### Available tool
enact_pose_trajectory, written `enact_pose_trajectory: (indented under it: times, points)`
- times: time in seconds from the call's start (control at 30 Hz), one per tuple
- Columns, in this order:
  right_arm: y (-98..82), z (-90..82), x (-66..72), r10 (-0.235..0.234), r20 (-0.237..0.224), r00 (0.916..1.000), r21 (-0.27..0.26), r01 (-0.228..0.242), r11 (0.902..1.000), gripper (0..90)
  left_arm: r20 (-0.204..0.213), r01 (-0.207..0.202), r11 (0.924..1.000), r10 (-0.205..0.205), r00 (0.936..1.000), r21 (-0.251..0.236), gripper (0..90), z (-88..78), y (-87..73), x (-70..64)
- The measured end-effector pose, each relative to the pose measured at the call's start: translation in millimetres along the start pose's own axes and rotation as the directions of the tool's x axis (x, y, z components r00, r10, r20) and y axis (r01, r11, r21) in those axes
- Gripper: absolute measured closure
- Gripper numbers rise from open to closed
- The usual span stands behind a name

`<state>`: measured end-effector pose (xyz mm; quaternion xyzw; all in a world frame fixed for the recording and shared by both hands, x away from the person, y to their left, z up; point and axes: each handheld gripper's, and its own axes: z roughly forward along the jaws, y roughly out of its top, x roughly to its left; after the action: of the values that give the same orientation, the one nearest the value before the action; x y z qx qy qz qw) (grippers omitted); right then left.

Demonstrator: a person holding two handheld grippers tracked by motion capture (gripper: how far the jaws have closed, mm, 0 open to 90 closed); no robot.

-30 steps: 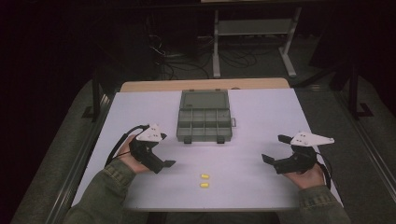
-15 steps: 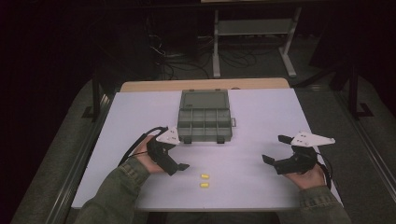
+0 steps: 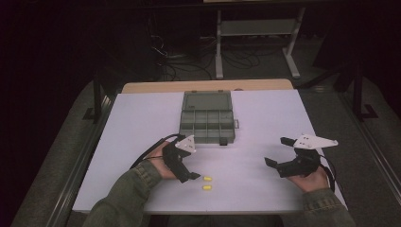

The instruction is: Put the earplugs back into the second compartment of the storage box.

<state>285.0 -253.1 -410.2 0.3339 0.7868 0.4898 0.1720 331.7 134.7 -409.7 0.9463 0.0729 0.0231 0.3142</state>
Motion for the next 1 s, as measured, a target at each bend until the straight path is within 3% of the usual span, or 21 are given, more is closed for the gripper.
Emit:
enact_pose_trajectory:
  times: [0.3, 0.57, 0.77, 1.0]
  points:
    - [-0.6, 2.9, 2.2, -0.011, -0.007, 0.9999, 0.015, 0.011, 0.9998, 1.6, 0.044, -0.037, 0.9990, 0.036, 0.9984, 0.027, 7.2, 17.1, 9.0, -4.6]
    - [-1.2, 3.9, 2.9, -0.015, -0.009, 0.9999, 0.022, 0.015, 0.9997, 1.6, 0.090, -0.062, 0.9974, 0.058, 0.9942, 0.037, 17.7, 25.0, 12.8, -6.6]
    - [-1.3, 4.3, 3.7, -0.018, -0.011, 0.9998, 0.023, 0.018, 0.9996, 1.6, 0.101, -0.076, 0.9963, 0.072, 0.9923, 0.040, 21.0, 30.4, 16.0, -8.5]
    - [-1.1, 2.6, 3.4, -0.018, -0.013, 0.9998, 0.021, 0.018, 0.9996, 1.6, 0.107, -0.109, 0.9927, 0.103, 0.9889, 0.051, 34.4, 34.0, 17.2, -12.7]
